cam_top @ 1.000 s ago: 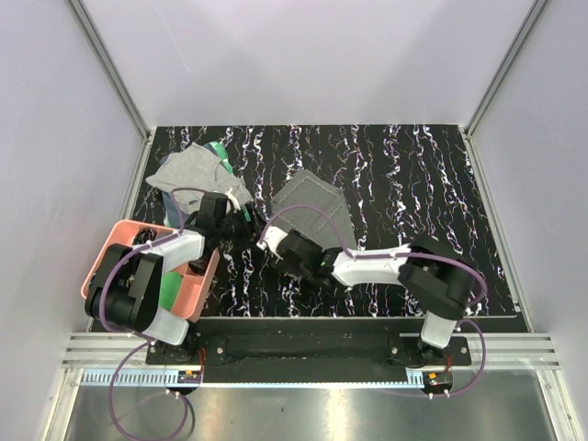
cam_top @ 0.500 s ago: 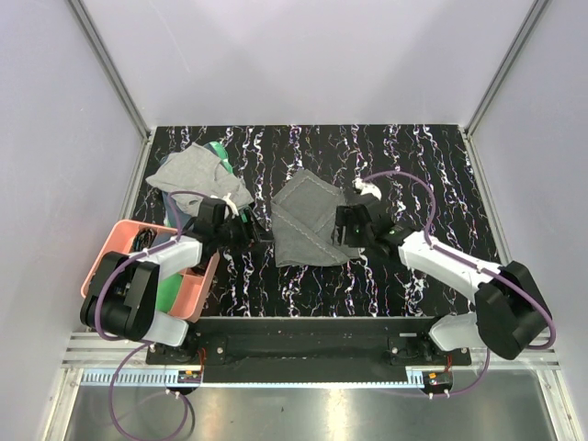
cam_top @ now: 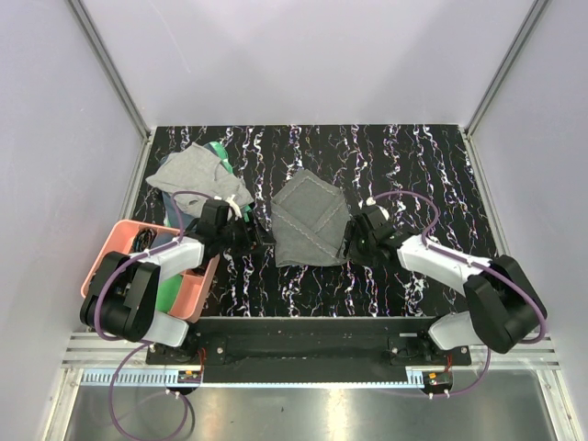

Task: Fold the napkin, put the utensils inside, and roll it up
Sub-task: Fold the napkin, then roll the napkin with the utensil

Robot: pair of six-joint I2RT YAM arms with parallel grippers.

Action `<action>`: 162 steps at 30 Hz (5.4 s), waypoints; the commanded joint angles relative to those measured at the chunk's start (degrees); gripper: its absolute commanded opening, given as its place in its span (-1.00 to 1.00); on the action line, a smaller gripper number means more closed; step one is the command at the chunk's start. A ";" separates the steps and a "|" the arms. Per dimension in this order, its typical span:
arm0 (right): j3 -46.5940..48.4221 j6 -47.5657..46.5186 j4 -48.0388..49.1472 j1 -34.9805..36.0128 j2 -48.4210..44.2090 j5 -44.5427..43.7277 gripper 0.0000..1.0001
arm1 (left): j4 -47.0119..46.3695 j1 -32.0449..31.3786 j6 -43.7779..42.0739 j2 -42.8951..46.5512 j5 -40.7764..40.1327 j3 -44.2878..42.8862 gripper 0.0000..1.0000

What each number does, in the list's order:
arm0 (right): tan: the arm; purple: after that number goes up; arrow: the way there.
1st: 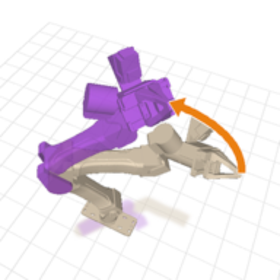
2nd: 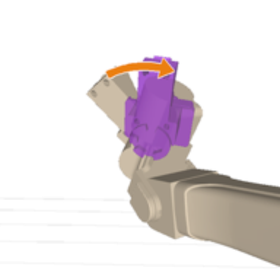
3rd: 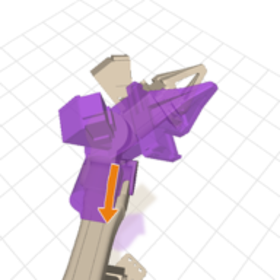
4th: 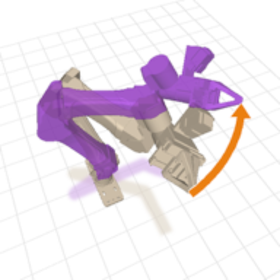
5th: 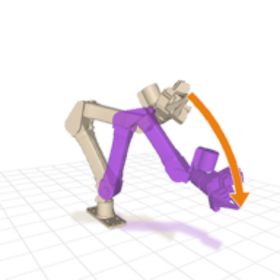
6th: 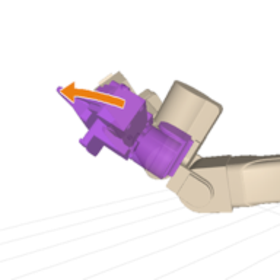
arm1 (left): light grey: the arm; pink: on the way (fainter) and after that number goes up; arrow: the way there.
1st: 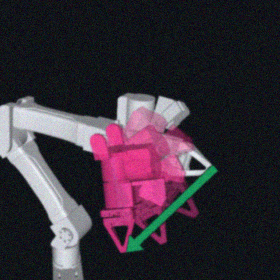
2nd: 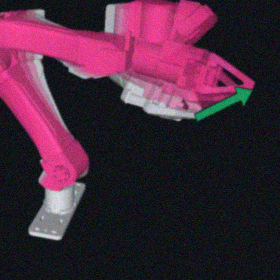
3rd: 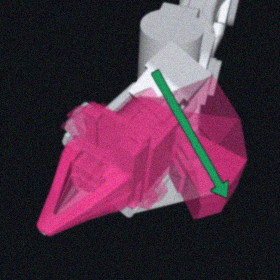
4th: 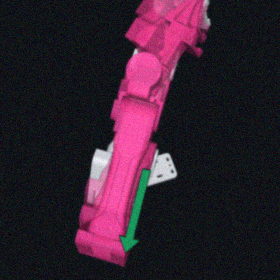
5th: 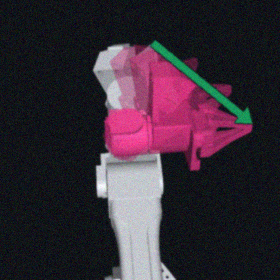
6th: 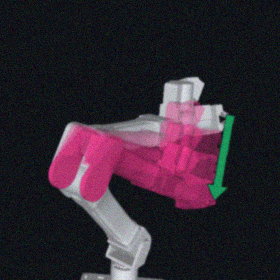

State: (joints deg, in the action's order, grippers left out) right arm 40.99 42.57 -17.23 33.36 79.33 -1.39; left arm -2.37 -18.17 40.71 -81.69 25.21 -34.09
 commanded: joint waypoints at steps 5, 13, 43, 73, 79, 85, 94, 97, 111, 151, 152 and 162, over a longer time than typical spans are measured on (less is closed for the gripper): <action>-2.32 4.63 5.19 -0.58 2.32 2.79 0.18 | -1.85 -0.63 -1.16 1.80 -0.60 0.60 0.43; -4.25 6.12 7.12 -0.58 3.55 3.41 -0.06 | -2.55 -0.72 -1.07 1.18 -0.16 0.77 0.43; 15.08 -12.76 -1.22 -1.02 9.70 -0.54 -0.92 | -3.52 -0.72 -0.54 0.30 0.80 0.95 0.43; 9.28 -23.58 1.59 -1.20 7.51 -7.75 -0.28 | -12.90 -3.45 5.34 -4.97 3.61 4.20 0.43; 9.90 -23.14 0.18 -1.20 6.10 -7.23 0.25 | -20.21 -5.37 11.32 -5.85 4.32 7.18 0.42; 9.63 -22.97 -0.34 -1.20 3.21 -7.58 0.59 | -22.94 -7.66 14.40 -6.64 3.01 8.86 0.41; 9.73 -21.91 1.57 -0.93 -0.40 -2.22 0.66 | -23.55 -9.51 16.15 -7.60 1.24 8.95 0.15; 7.80 -22.26 5.18 0.03 -1.11 0.94 0.66 | -23.99 -10.04 16.77 -8.31 0.63 8.77 0.10; 1.03 -37.18 22.66 18.21 -1.38 -9.68 0.71 | -25.23 -10.13 18.62 -9.28 0.89 6.58 -0.73; 4.80 -59.26 37.97 33.96 23.60 -41.68 0.19 | -20.22 -3.27 16.33 -3.48 7.13 6.84 -1.00; 4.19 -59.79 38.59 33.96 23.76 -41.07 0.16 | -20.22 -3.18 16.33 -3.39 7.04 6.84 -1.00; 3.57 -66.73 42.02 33.52 26.67 -35.00 -0.23 | -19.43 -3.10 14.58 -4.44 8.80 6.05 -1.00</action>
State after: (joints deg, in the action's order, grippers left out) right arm 44.60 -21.56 21.58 67.02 105.21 -39.31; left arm -20.80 -21.69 57.17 -87.35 32.01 -26.92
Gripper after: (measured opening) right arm 0.383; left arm 0.028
